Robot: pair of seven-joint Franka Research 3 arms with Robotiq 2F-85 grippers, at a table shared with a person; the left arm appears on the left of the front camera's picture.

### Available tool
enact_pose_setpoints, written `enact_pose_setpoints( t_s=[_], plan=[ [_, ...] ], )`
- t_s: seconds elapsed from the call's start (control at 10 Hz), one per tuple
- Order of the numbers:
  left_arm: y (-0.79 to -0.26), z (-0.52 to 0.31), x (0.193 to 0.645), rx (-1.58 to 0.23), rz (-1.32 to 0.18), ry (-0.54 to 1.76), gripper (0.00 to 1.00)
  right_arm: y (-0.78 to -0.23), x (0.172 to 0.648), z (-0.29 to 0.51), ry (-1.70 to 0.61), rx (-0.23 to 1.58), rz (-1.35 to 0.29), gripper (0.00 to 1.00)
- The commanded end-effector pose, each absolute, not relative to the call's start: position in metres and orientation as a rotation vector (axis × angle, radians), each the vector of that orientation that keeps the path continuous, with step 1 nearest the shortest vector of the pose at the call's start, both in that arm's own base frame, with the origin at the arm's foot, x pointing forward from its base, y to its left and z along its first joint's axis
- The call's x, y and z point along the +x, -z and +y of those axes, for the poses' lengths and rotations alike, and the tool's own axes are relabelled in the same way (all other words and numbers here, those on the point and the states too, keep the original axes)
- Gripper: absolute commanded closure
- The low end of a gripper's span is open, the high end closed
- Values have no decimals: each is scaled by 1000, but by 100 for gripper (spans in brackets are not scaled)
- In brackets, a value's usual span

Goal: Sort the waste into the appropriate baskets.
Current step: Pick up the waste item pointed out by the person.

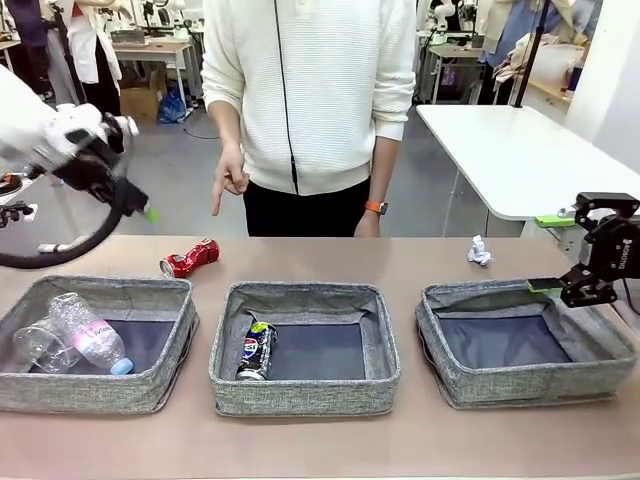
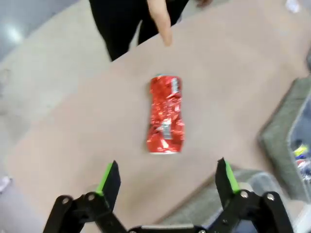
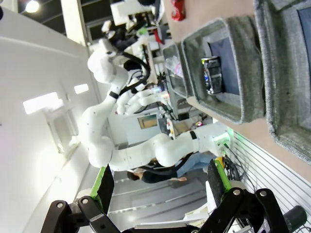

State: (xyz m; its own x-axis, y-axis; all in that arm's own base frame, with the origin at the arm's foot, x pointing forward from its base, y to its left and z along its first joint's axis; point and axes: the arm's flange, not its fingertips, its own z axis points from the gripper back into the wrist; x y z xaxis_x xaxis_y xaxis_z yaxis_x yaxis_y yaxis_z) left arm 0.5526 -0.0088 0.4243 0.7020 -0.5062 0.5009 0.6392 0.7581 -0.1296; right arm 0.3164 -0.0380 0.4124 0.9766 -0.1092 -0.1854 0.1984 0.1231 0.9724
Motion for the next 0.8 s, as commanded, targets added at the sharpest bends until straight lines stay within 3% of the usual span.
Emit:
enact_pose_setpoints(
  t_s=[0.0, 0.1, 0.2, 0.4, 0.6, 0.7],
  plan=[
    [-381, -31, 540, -1, -467, 799, 0, -412, 310, -40, 201, 1434, 64, 0],
    [-365, -41, 544, 19, -533, 752, 0, -412, 310, -40, 201, 1434, 64, 0],
    [-402, -24, 550, -164, -455, 754, 0, -412, 310, -40, 201, 1434, 64, 0],
    [-402, -24, 550, -164, -455, 754, 0, -412, 310, -40, 201, 1434, 64, 0],
    [-373, -46, 557, 39, -491, 742, 0, -412, 310, -40, 201, 1434, 64, 0],
    [-371, -52, 570, -7, -447, 827, 0, -412, 310, -40, 201, 1434, 64, 0]
  ],
)
